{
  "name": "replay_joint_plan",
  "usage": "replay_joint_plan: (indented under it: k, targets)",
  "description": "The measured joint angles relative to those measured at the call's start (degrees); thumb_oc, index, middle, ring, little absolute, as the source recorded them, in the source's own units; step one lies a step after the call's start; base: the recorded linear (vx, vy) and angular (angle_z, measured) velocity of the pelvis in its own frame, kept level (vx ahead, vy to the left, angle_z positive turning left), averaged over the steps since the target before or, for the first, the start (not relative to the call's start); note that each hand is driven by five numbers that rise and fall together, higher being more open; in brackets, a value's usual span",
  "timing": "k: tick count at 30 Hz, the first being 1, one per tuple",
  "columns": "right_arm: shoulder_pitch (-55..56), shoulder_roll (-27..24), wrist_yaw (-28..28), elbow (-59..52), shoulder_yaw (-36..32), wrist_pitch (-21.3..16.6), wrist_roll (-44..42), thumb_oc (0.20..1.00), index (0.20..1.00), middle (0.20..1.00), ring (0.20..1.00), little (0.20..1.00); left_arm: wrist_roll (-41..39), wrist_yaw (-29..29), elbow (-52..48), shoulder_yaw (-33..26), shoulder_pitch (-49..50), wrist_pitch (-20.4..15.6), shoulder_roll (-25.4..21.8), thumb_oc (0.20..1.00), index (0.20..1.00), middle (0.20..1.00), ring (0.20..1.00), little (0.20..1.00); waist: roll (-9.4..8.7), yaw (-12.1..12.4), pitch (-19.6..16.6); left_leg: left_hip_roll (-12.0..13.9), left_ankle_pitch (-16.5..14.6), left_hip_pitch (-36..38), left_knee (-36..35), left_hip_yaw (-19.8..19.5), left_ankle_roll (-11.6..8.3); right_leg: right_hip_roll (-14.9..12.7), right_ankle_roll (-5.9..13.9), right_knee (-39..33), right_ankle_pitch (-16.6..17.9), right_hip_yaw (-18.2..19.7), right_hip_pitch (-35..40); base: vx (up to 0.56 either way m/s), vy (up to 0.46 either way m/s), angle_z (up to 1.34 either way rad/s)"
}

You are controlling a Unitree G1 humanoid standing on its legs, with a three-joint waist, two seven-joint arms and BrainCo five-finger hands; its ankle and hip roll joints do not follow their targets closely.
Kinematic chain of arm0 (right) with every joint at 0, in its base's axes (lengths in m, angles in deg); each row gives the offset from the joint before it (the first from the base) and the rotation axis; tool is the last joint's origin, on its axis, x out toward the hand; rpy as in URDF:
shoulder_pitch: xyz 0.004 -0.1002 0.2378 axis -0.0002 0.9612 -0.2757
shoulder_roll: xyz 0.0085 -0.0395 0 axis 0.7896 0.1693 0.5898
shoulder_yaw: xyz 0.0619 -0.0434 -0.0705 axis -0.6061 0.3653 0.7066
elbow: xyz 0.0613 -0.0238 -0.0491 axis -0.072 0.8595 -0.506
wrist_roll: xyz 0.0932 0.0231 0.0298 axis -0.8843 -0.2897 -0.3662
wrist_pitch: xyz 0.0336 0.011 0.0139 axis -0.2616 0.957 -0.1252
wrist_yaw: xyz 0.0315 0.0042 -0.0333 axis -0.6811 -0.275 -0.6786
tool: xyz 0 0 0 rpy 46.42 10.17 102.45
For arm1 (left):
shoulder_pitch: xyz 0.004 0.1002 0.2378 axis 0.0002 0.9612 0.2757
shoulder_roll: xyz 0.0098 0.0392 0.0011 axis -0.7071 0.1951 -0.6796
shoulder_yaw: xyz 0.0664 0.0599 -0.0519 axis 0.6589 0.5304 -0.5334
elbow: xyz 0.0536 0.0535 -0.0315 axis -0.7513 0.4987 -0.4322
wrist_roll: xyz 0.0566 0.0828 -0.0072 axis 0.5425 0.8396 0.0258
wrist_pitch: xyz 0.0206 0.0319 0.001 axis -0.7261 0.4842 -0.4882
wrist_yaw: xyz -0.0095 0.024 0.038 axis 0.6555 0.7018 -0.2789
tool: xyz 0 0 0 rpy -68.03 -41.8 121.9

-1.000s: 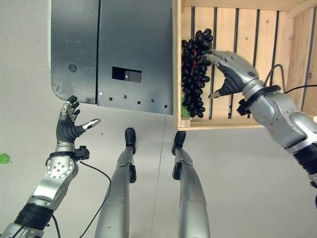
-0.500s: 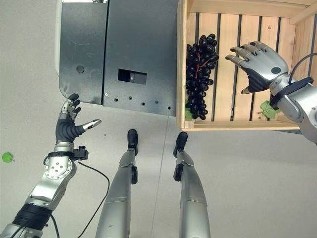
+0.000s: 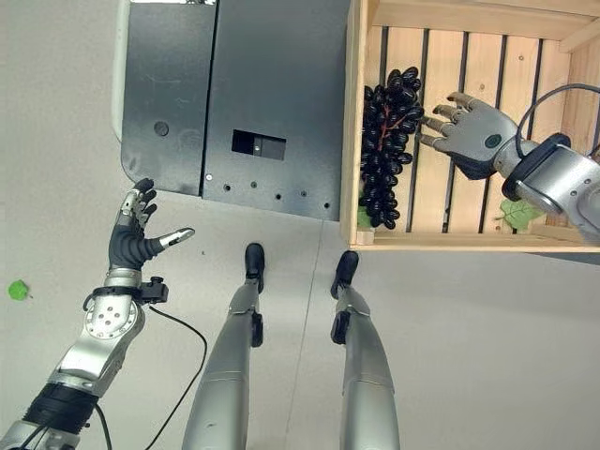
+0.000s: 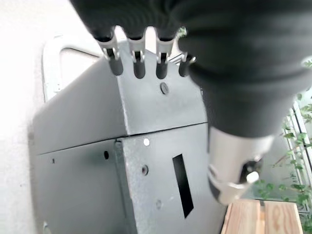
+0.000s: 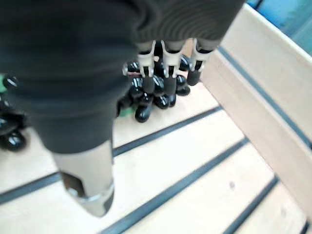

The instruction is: Pick up the fruits from the basket on one side to the basket on the other side

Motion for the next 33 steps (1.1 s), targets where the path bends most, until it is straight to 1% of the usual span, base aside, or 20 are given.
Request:
replay_joint_plan:
  k: [4, 14, 17, 24, 27, 33]
  targets:
    - [-4.5, 3.2, 0.0, 2.3, 3.6, 0.0, 1.5, 1.0, 1.0, 1.0, 1.0, 1.0, 0.0, 0.0, 0.2, 1.1, -0.3, 0.0, -0.4, 1.0, 1.0, 1.0, 1.0, 1.0, 0.0, -0.1, 0.0, -0.1, 0.1, 0.0, 0.0, -0.2, 0.01, -0.1, 0.0, 0.1, 0.0, -0.2, 0.1, 0.0, 0.0, 0.0]
    - [-4.5, 5.9, 0.3, 3.4, 3.6, 0.1, 2.1, 1.0, 1.0, 1.0, 1.0, 1.0, 0.0, 0.0, 0.3, 1.3, -0.6, -0.1, -0.4, 1.0, 1.0, 1.0, 1.0, 1.0, 0.02, 0.2, 0.0, -0.1, 0.3, -0.5, 0.0, -0.7, -0.15, -0.1, -0.01, 0.1, 0.0, -0.6, -0.2, 0.0, 0.0, 0.0]
    - [-4.5, 6.0, 0.6, 3.6, 3.2, 0.2, 2.1, 1.0, 1.0, 1.0, 1.0, 1.0, 0.0, 0.0, 0.4, 1.7, -0.7, -0.1, -0.4, 1.0, 1.0, 1.0, 1.0, 1.0, 0.03, 0.3, 0.0, -0.1, 0.4, -1.0, 0.0, -0.9, -0.19, -0.1, -0.02, 0.1, 0.0, -0.8, -0.6, 0.01, -0.001, 0.01]
    - [-4.1, 8.5, 0.8, 5.6, 1.8, 1.0, 2.0, 1.0, 1.0, 1.0, 1.0, 1.0, 0.0, 0.0, 0.8, 2.7, -1.0, -0.5, -0.4, 1.0, 1.0, 1.0, 1.0, 1.0, 0.19, 1.3, 0.0, -0.1, 0.5, -1.2, -0.3, -0.9, -0.31, -0.1, -0.11, 0.3, -0.1, -0.8, -1.0, 0.0, 0.0, 0.0]
    - [-3.9, 9.7, 0.8, 6.3, 0.8, 1.2, 2.0, 1.0, 1.0, 1.0, 1.0, 1.0, 0.0, 0.0, 0.8, 3.3, -1.0, -0.7, -0.4, 1.0, 1.0, 1.0, 1.0, 1.0, 0.19, 1.3, 0.0, -0.2, 0.7, -1.2, -0.5, -1.0, -0.3, -0.2, -0.11, 0.3, -0.1, -0.8, -1.1, 0.0, 0.0, 0.0]
    - [-1.8, 9.8, 1.7, 6.2, -1.6, 1.3, 1.9, 1.0, 1.0, 1.0, 1.0, 1.0, 0.0, -0.1, 0.8, 3.2, -1.0, -0.8, -0.4, 1.0, 1.0, 1.0, 1.0, 1.0, 0.2, 1.3, 0.0, -0.2, 0.7, -1.3, -0.7, -1.0, -0.29, -0.3, -0.04, 0.3, -0.2, -0.8, -1.3, 0.0, 0.0, 0.0]
